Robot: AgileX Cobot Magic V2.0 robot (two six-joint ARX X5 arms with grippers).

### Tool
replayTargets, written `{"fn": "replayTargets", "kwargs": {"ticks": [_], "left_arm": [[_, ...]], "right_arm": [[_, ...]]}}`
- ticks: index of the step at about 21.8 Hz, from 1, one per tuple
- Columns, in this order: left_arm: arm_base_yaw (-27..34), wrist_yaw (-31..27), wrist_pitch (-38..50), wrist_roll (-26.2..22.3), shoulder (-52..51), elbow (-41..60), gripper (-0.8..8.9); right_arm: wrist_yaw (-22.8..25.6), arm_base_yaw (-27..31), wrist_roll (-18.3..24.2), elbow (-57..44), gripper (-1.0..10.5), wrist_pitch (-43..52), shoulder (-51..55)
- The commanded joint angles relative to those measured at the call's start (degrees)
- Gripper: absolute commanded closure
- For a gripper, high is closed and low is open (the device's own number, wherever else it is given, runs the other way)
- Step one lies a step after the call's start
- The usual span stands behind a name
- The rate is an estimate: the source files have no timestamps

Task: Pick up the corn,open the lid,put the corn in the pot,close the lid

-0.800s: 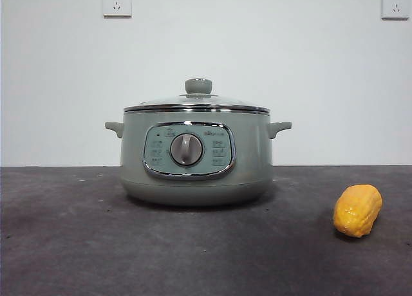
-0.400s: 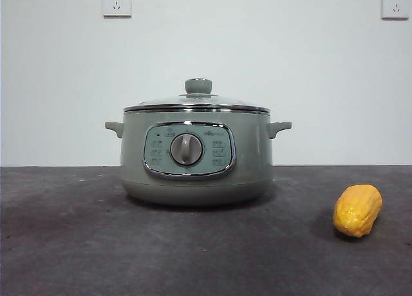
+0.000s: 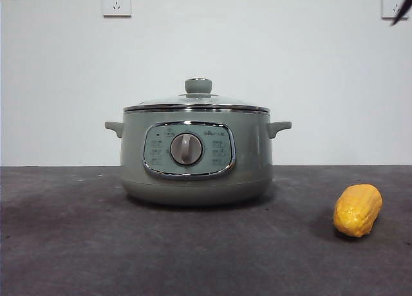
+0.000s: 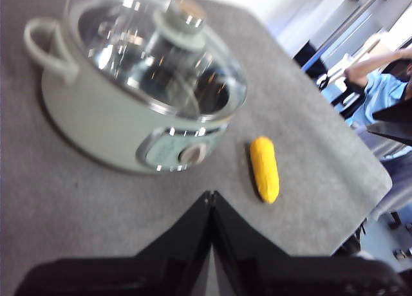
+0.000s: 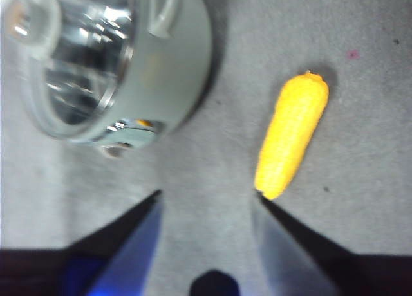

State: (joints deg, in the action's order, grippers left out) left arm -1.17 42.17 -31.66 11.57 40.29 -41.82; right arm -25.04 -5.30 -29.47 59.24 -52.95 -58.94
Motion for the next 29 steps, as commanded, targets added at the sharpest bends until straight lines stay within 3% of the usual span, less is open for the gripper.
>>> {"fn": "replayTargets", "kwargs": {"ticks": [1, 8, 16, 29], "left_arm": [[0.0, 0.3, -0.7, -3.1, 1.2, -0.2, 8.17], [0.0, 0.2, -2.2, -6.1, 3.8, -0.2, 8.17], [0.0, -0.2, -4.2, -9.7, 4.0, -0.2, 8.17], [0.0, -0.2, -5.0, -11.4, 4.1, -0.2, 8.17]], "right_arm": [[4.2, -4.0, 1.0, 1.2, 4.6, -0.2, -4.4], [16.7, -13.3, -1.1, 4.6, 4.6, 0.0, -20.6], [19.3, -14.1, -6.4, 5.8, 4.7, 2.8, -36.5], [21.2, -14.1, -7.8, 5.8, 4.9, 6.7, -42.9]]}}
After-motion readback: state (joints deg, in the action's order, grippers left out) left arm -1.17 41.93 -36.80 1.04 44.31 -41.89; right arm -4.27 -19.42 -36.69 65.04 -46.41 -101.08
